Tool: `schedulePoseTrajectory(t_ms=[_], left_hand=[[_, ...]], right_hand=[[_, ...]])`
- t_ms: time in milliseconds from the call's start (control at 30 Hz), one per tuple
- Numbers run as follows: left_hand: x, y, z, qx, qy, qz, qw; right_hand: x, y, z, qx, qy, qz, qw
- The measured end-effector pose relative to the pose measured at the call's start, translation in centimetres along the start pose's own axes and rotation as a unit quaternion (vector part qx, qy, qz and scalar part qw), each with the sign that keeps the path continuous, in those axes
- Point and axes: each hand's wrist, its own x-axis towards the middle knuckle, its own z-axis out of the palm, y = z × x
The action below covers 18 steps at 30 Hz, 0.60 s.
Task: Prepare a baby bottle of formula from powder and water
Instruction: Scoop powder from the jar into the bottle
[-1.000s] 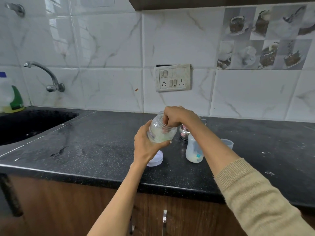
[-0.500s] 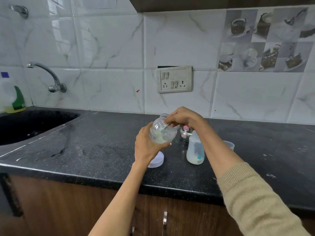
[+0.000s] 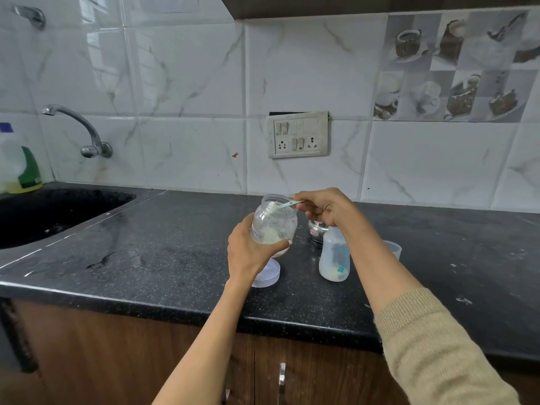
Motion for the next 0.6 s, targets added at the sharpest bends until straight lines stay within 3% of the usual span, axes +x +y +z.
schedulePoseTrajectory(t_ms=[433, 600], left_hand=[[-0.09, 0.36, -0.30, -0.039, 0.014, -0.014, 0.999], [-0.16, 0.67, -0.29, -0.046, 0.014, -0.022, 0.999]], right_hand=[[0.47, -0.44, -0.38, -0.106, 0.043, -0.032, 0.993], [0.40, -0.46, 0.02, -0.071, 0.016, -0.029, 0.997]])
